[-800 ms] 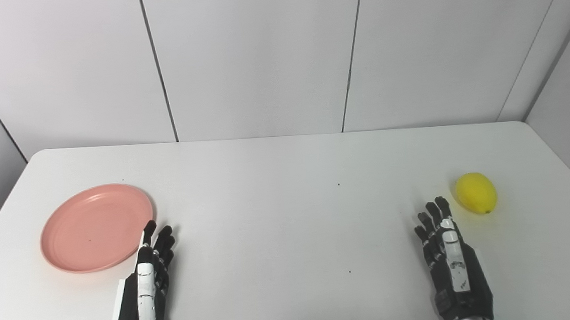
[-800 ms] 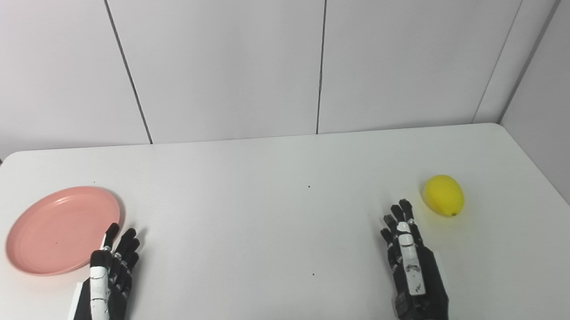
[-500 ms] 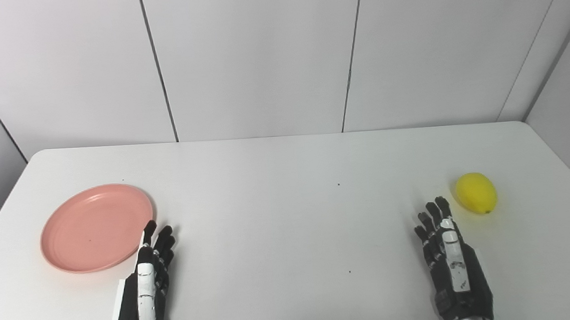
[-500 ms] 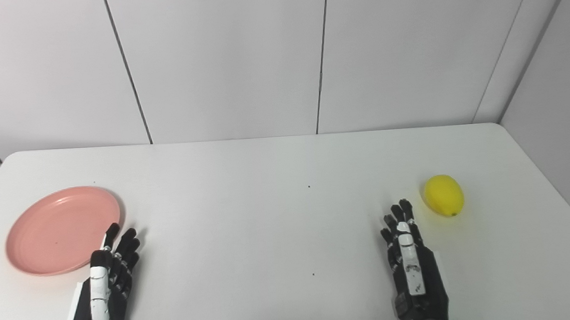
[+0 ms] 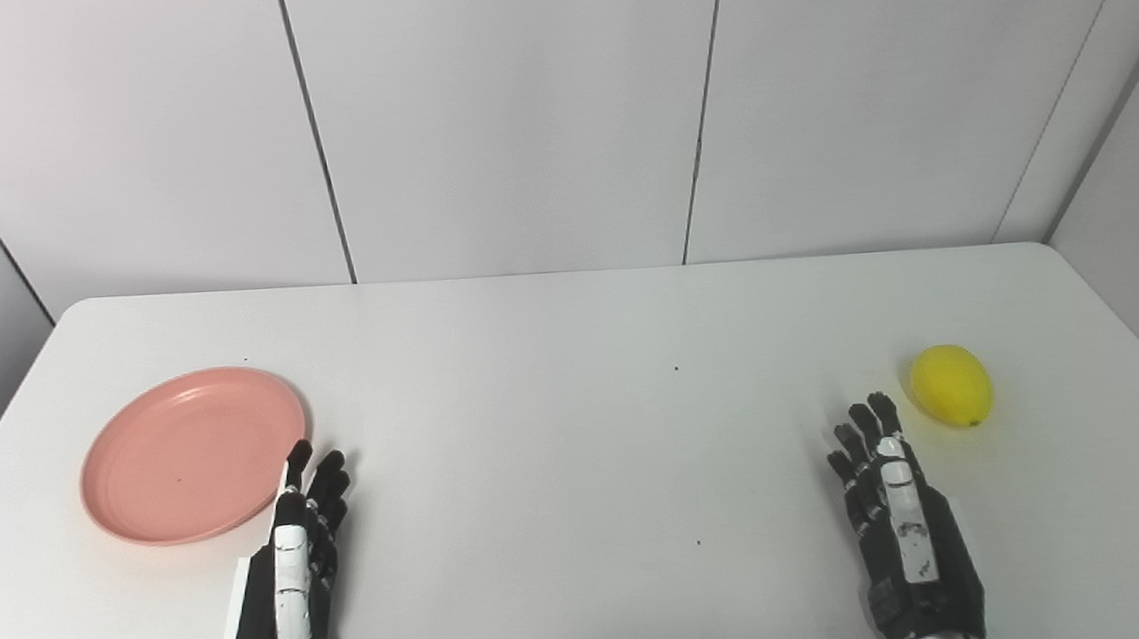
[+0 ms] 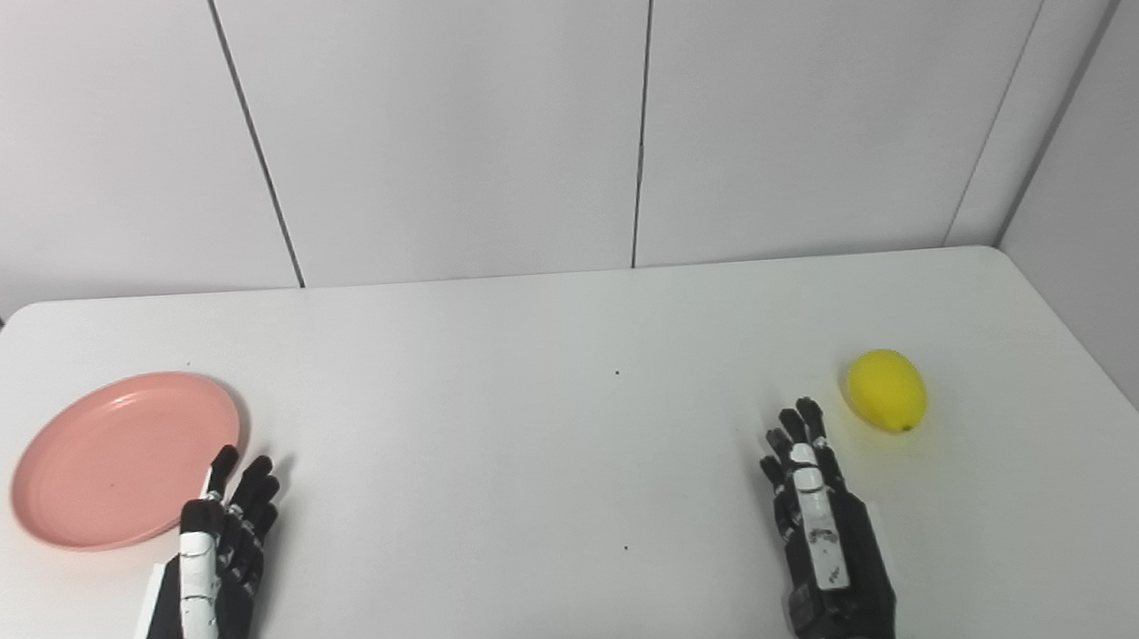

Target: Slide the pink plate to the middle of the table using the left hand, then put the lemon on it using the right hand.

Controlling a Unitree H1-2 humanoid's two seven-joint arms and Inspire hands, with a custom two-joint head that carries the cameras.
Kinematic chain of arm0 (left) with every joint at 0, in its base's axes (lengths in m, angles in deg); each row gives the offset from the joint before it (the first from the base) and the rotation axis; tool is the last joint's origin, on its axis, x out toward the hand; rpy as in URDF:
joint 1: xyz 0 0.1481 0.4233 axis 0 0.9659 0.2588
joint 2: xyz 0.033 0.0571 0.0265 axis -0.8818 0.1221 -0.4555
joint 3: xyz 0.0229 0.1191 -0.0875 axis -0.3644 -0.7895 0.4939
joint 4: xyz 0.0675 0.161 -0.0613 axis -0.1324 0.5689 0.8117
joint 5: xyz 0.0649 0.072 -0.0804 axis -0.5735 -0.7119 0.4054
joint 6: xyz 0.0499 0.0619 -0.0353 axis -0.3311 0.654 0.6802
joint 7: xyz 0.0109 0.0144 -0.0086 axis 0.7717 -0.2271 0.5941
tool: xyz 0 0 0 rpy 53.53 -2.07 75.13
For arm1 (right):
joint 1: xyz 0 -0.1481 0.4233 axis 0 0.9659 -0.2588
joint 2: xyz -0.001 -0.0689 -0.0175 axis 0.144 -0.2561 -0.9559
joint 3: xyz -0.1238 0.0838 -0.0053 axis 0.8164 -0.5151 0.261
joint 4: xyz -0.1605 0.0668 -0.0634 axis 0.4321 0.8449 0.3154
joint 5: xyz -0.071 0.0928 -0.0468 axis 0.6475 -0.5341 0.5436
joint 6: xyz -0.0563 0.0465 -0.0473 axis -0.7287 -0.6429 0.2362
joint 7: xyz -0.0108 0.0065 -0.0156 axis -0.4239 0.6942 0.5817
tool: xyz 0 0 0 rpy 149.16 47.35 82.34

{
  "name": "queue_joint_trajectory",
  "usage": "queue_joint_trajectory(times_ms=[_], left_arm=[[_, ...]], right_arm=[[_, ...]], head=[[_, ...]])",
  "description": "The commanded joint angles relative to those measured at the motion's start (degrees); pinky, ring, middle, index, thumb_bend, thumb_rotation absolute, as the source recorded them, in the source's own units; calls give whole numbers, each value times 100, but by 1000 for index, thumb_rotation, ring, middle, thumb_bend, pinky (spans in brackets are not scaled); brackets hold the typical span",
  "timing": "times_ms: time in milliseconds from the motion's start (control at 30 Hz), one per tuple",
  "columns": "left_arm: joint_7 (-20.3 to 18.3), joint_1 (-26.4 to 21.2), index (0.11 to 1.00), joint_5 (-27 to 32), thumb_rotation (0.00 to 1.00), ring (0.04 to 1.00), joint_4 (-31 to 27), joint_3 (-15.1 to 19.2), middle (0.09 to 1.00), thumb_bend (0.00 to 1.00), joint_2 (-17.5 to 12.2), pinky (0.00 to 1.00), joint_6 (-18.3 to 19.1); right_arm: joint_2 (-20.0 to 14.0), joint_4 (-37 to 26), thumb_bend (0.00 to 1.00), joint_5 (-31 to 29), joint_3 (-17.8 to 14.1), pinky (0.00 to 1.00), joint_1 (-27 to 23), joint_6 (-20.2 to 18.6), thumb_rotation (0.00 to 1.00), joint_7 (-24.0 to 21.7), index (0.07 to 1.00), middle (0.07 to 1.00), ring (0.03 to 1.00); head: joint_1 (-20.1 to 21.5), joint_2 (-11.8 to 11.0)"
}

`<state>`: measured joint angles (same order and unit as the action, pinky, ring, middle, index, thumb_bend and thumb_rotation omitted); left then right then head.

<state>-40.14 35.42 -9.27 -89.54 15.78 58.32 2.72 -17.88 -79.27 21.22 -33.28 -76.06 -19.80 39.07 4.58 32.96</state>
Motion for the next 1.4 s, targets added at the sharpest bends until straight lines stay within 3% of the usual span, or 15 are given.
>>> queue_joint_trajectory(times_ms=[0, 333, 467, 1367], left_arm=[[-16, 168, 968, -5, 972, 955, -13, -24, 940, 767, -226, 1000, 44], [170, 134, 947, -333, 951, 929, 334, -324, 920, 738, 89, 1000, -327], [287, 103, 951, -465, 954, 939, 500, -489, 927, 730, 167, 1000, -502], [659, 7, 949, -605, 943, 942, 885, -845, 923, 751, 288, 1000, -781]], right_arm=[[86, 271, 701, -73, 24, 1000, 166, -148, 773, 7, 985, 980, 983], [-279, 573, 647, -470, -204, 1000, 96, -101, 822, -285, 997, 1000, 1000], [-435, 729, 615, -630, -277, 1000, 44, -89, 841, -417, 1000, 1000, 1000], [-617, 934, 581, -955, -423, 1000, -71, -175, 861, -397, 1000, 1000, 1000]], head=[[-6, 0], [-1207, -322], [-1443, -407], [-2226, -598]])
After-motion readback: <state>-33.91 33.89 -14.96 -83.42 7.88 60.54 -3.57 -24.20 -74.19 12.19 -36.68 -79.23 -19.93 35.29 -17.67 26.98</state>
